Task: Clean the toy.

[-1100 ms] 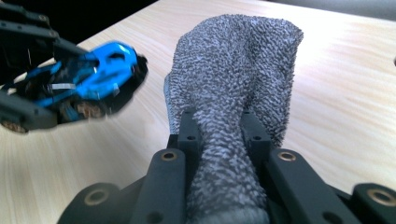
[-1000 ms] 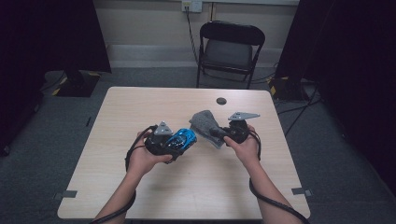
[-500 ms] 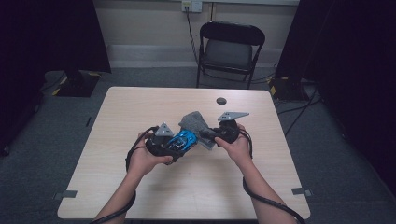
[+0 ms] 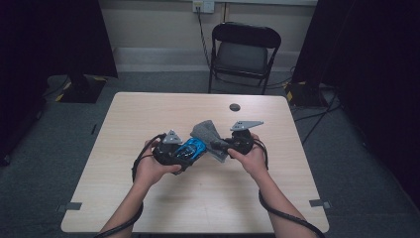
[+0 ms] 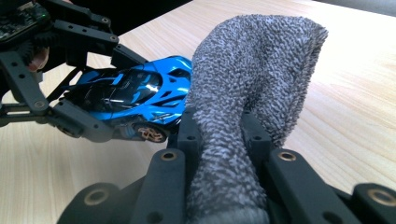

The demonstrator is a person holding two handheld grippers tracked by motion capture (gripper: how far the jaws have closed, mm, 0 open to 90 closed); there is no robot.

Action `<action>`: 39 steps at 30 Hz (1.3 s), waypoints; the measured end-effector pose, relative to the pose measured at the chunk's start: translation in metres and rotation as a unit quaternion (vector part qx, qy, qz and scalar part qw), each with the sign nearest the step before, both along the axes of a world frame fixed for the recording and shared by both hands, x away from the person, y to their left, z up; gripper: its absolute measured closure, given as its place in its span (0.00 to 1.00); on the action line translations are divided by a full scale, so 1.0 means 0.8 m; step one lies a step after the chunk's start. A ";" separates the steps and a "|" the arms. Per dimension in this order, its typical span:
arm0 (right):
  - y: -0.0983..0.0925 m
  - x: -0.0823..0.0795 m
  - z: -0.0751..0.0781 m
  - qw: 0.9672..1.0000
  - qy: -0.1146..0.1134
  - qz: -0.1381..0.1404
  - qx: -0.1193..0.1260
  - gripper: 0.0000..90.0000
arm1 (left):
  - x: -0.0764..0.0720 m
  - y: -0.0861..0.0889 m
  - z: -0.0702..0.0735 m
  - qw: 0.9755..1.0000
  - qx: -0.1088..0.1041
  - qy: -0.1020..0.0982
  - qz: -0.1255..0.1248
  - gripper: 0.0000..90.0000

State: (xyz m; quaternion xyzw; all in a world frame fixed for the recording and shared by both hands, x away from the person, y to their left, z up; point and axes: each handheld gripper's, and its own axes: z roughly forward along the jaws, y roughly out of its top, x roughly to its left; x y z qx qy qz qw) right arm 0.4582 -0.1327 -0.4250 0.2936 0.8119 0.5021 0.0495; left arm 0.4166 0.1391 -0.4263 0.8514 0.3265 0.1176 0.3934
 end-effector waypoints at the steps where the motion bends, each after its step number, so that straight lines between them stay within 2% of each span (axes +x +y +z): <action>1: 0.000 -0.001 0.000 1.000 -0.001 0.000 -0.002 0.83 | 0.000 0.001 0.000 1.000 0.001 -0.002 0.000 0.29; 11: -0.001 -0.008 -0.004 1.000 -0.001 0.005 0.004 0.83 | 0.002 0.006 0.000 1.000 -0.006 0.001 0.009 0.29; 17: -0.003 -0.012 -0.005 1.000 -0.001 0.007 0.007 0.83 | 0.003 0.010 0.000 1.000 -0.003 -0.004 0.016 0.29; 19: -0.004 -0.014 -0.006 1.000 0.000 0.008 0.007 0.83 | 0.003 0.010 -0.001 1.000 -0.008 0.000 0.017 0.29; 27: -0.005 -0.019 -0.006 1.000 0.000 0.012 0.011 0.83 | 0.005 0.013 -0.001 1.000 -0.002 -0.006 0.023 0.29; 34: -0.006 -0.025 -0.009 1.000 0.002 0.021 0.017 0.83 | 0.007 0.018 -0.003 0.999 -0.006 -0.004 0.034 0.29; 39: -0.005 -0.031 -0.012 0.999 0.003 0.029 0.020 0.83 | 0.008 0.022 -0.004 0.999 0.001 -0.005 0.038 0.29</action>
